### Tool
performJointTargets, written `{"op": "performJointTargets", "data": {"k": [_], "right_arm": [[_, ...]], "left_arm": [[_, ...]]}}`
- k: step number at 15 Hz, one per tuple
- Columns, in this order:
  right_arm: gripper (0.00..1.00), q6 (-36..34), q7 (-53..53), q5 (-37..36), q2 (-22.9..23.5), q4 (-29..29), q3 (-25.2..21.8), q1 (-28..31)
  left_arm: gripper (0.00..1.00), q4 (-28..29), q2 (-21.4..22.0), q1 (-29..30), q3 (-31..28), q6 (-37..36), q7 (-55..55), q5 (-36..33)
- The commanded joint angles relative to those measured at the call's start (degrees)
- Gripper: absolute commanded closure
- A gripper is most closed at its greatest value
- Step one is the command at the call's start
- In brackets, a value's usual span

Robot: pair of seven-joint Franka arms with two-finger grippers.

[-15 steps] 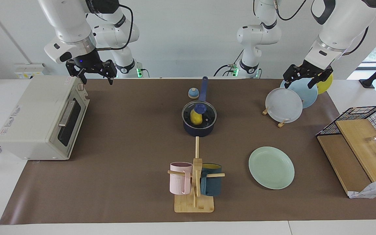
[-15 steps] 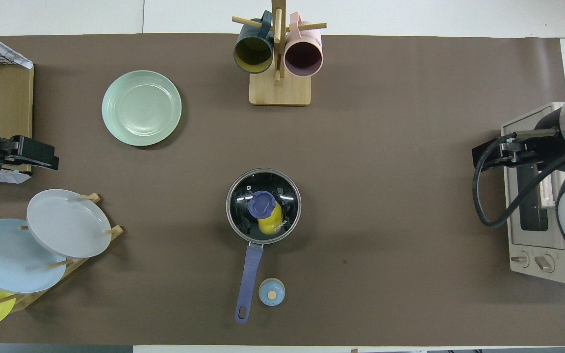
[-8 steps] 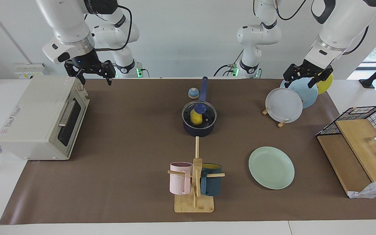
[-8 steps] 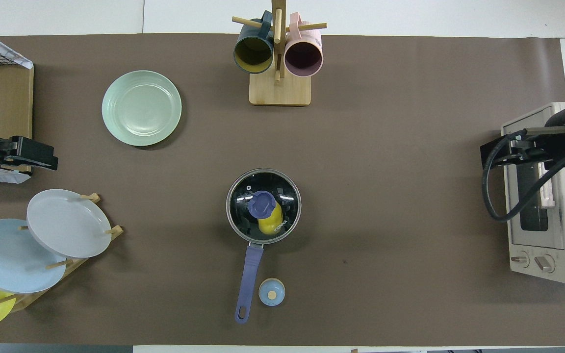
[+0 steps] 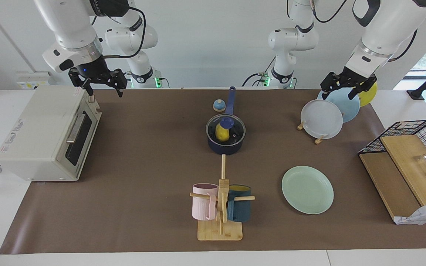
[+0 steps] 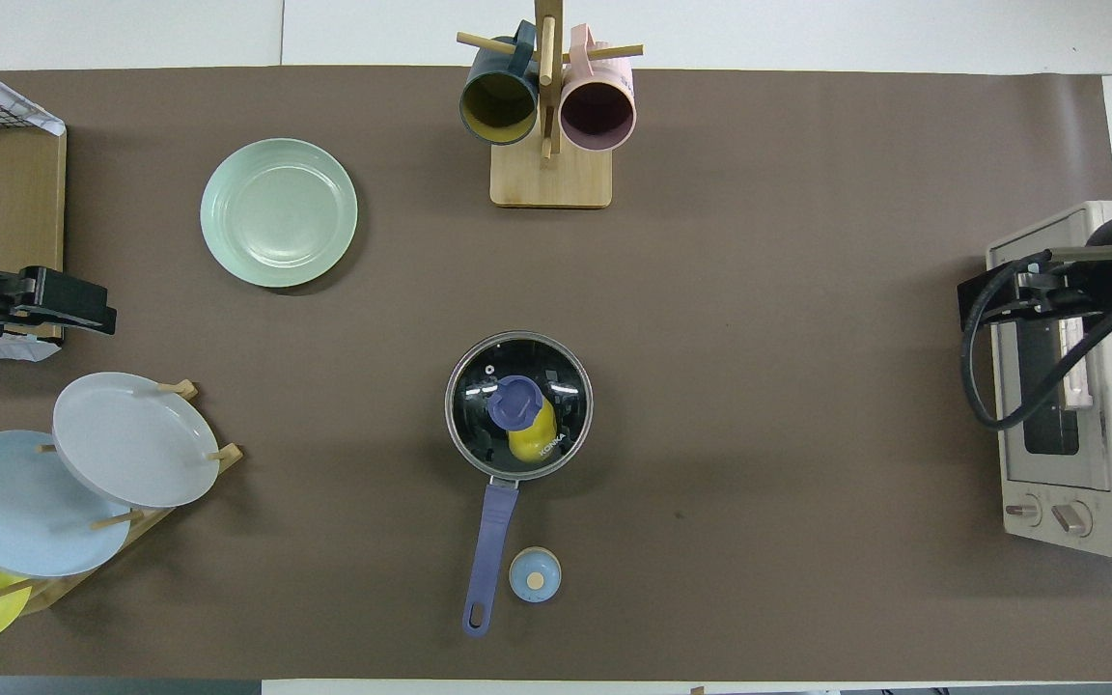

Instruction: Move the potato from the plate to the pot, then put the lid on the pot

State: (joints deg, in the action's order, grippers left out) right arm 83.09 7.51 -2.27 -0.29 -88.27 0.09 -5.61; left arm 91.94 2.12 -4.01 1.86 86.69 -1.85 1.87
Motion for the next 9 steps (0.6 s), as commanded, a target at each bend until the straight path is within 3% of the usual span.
{"op": "performJointTargets", "data": {"k": [1,9], "right_arm": [[0.0,0.5,-1.27,1.39,-0.77,-0.67,0.44,0.69],[0.0,0.85,-1.36,1.74,-0.77,-0.59,0.44,0.51]], "left_arm": [[0.0,1.67,1.48,0.32,0.25,0.15,-0.7,0.86],[0.0,1.58,1.39,0.23,0.33,0.33,-0.26,0.77]]}}
